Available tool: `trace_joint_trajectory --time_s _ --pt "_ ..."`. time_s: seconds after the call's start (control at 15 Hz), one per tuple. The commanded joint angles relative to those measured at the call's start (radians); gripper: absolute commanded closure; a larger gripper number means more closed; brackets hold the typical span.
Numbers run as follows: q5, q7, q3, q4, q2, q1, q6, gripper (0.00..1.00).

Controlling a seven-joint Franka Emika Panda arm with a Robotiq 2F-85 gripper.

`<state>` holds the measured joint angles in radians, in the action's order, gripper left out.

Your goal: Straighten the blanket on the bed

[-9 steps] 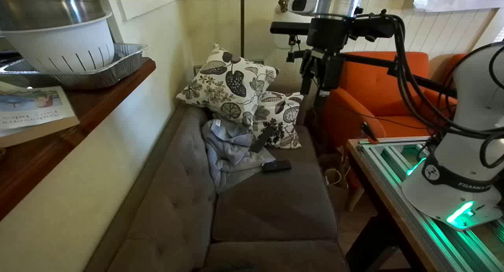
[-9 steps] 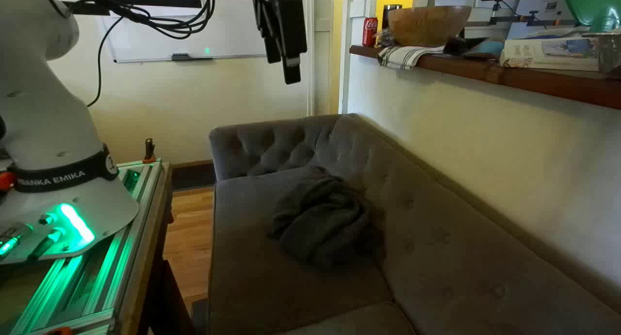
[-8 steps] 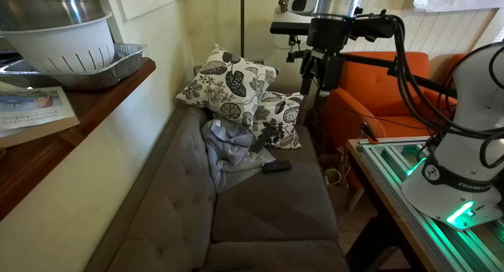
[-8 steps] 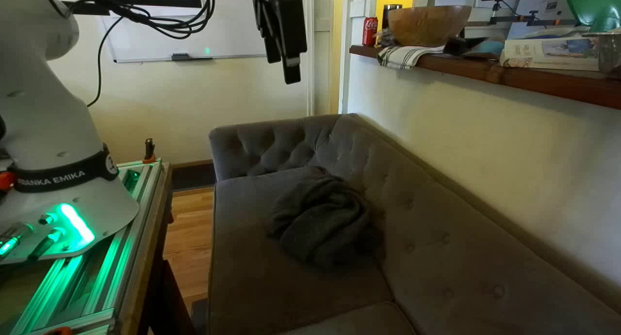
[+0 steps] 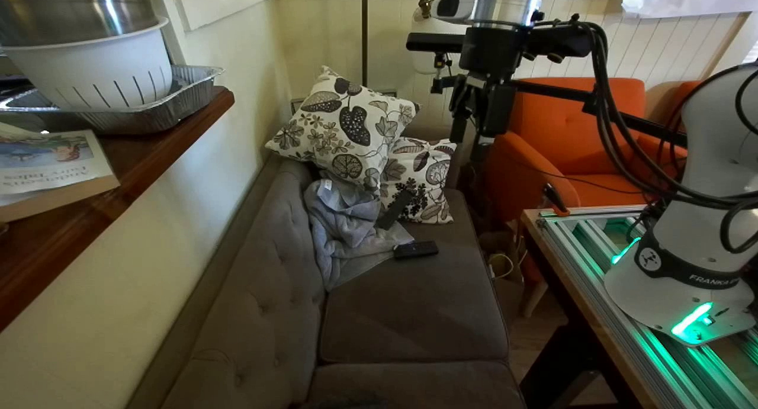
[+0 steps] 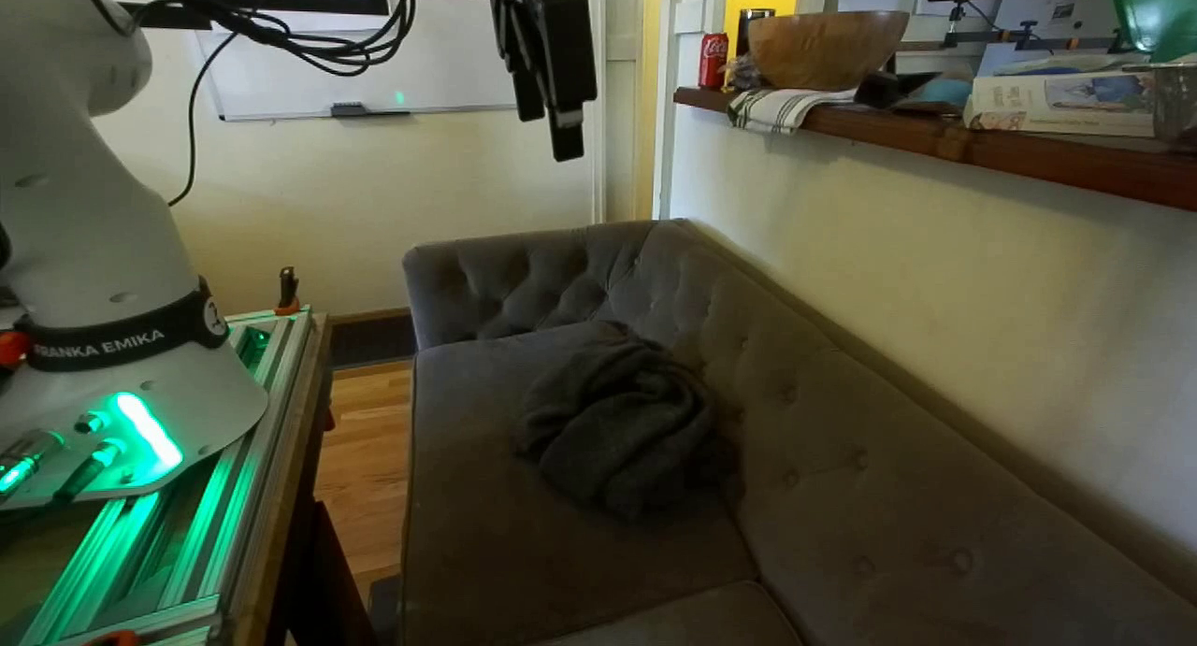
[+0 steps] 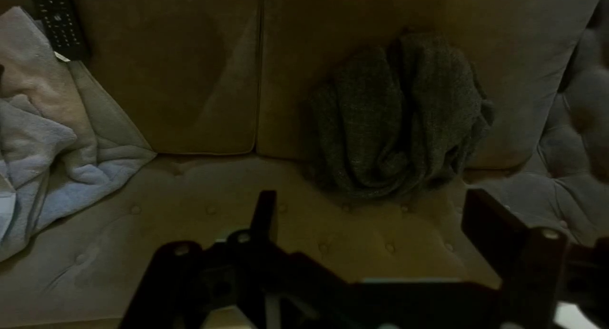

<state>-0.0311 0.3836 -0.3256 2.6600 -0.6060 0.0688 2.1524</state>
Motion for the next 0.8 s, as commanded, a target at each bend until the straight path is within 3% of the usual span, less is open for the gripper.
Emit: trace_joint_trajectory --time_s 0.0,0.27,0.53,0.6,0.73 --pt "-0.052 0.065 0.000 -0.119 0.197 -0.060 0.047 0.00" --pt "-0.086 0.114 -0.048 -0.283 0.424 -0.174 0.074 0.00" --pt "-0.184 0.185 -0.040 -0.473 0.667 -0.220 0.052 0.00" --pt "-0.219 0.207 0.051 -0.521 0.728 -0.139 0.041 0.00" --pt "-0.255 0.236 0.122 -0.607 0.829 -0.098 0.017 0.00"
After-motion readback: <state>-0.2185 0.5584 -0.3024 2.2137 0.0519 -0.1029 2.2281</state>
